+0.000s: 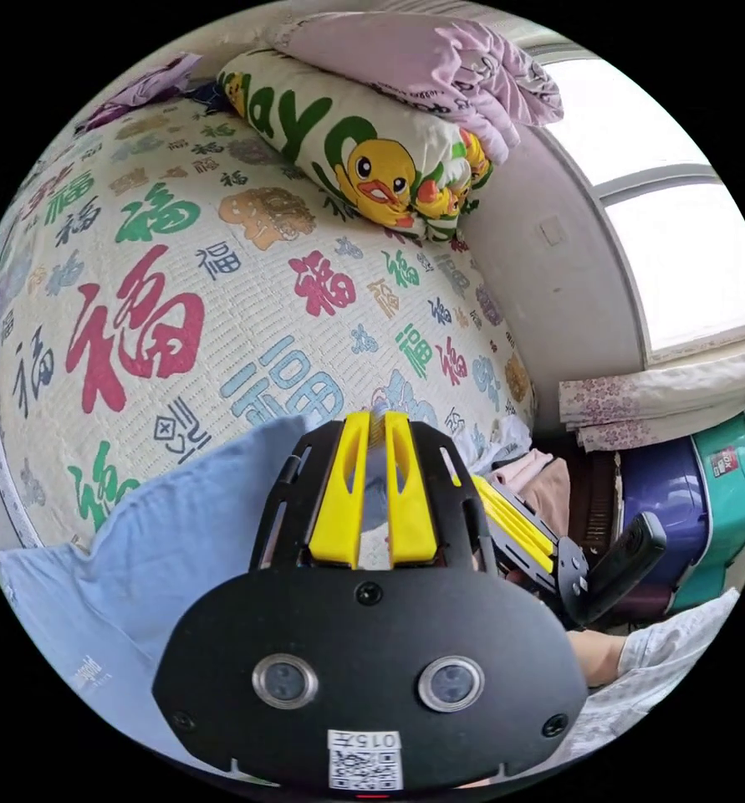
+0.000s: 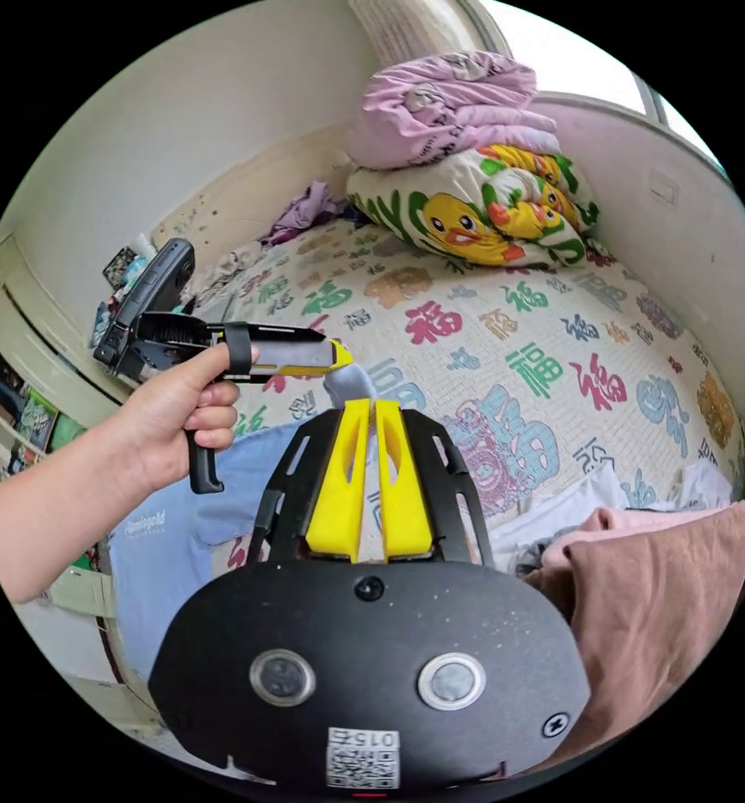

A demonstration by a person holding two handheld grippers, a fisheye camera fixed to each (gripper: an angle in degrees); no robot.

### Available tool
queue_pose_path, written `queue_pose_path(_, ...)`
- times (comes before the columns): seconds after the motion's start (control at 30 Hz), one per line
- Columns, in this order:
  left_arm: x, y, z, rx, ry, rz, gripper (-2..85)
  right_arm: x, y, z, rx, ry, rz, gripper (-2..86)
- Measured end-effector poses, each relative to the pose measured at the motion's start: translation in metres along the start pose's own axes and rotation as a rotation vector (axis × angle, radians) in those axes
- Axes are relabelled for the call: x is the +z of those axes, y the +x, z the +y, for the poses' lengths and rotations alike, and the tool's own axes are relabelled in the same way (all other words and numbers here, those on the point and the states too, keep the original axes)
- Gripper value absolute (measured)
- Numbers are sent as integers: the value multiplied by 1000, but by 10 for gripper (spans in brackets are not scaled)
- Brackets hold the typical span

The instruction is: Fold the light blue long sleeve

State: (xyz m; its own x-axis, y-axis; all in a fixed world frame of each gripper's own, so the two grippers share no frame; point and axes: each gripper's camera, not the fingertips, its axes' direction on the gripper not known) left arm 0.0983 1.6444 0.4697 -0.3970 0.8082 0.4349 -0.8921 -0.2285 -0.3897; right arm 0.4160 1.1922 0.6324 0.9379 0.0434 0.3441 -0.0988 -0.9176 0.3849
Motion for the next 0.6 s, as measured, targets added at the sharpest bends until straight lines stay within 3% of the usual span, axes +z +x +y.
queue_pose_path(0.27,-93,-142,170,-118,187,-14,20,-13,-174,62,-252,5,-175,-1)
queue_pose_path(0.6,-130,-327,392,-280,238,-20,16,15,-375,172,-400,-111,-294,0)
